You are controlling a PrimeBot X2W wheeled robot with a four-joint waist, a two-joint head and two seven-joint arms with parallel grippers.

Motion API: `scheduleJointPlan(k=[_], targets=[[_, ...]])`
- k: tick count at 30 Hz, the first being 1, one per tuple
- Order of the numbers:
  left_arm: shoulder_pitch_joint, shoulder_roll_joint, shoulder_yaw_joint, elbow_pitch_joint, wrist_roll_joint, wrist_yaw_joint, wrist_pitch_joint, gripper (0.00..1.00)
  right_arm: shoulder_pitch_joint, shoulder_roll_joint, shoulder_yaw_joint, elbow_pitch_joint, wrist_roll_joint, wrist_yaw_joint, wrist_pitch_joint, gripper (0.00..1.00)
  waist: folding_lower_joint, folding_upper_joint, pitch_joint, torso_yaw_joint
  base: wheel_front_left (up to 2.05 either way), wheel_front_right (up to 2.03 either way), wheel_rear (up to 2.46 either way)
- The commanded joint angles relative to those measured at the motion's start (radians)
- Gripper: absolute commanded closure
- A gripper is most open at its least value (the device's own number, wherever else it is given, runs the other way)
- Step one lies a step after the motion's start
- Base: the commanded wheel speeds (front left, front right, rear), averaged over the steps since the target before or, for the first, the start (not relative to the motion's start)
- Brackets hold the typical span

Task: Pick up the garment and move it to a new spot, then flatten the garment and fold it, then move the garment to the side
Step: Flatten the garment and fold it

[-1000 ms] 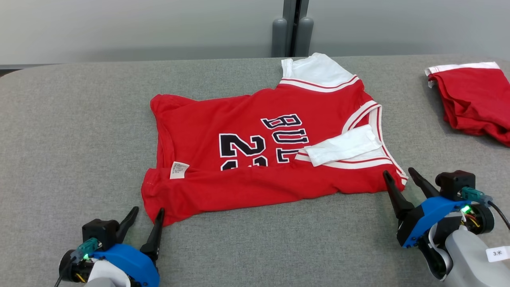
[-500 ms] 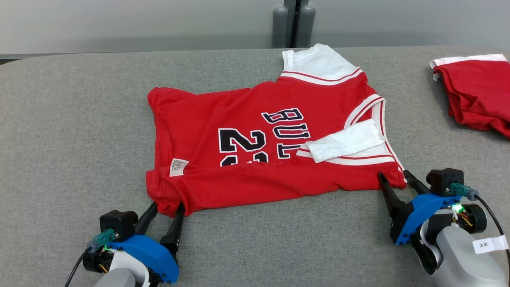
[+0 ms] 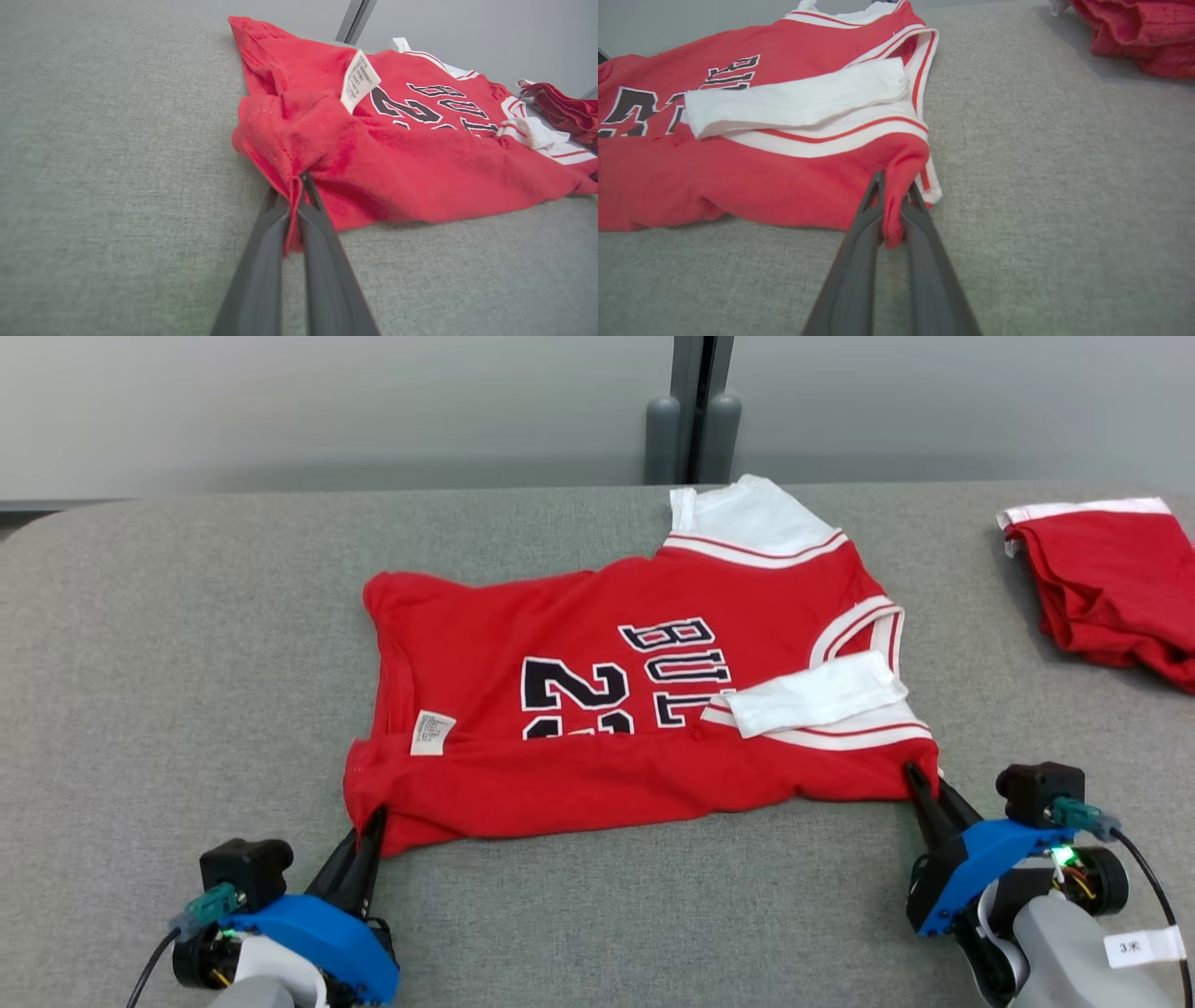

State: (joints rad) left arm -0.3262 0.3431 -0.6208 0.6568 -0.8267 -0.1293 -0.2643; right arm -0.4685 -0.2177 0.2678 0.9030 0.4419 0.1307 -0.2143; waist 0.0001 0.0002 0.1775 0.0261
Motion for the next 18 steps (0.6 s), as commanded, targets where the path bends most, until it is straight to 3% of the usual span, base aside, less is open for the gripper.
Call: scheduleJointPlan(k=[1,11,18], targets=[[0.026,0.006,0.014,-0.011,0.010,-0.002,0.000,1.00,0.023,-0.004,-0.001,-0.010,0.012,0.000,-0.011,1.00,-0.0001,-0.0002,-0.016,-0.003,0.00,0.00,0.00],[0.187,-0.001,0.095,-0.107,0.063,-0.002,0.000,1.00,0.208,-0.037,-0.015,-0.175,0.063,0.000,-0.034,1.00,-0.0001,-0.0002,-0.108,0.011,0.00,0.00,0.00],[0.313,-0.003,0.138,-0.177,0.097,0.026,0.000,1.00,0.425,-0.058,-0.102,-0.375,0.058,0.000,0.004,1.00,-0.0001,-0.0002,-0.147,0.023,0.00,0.00,0.00]])
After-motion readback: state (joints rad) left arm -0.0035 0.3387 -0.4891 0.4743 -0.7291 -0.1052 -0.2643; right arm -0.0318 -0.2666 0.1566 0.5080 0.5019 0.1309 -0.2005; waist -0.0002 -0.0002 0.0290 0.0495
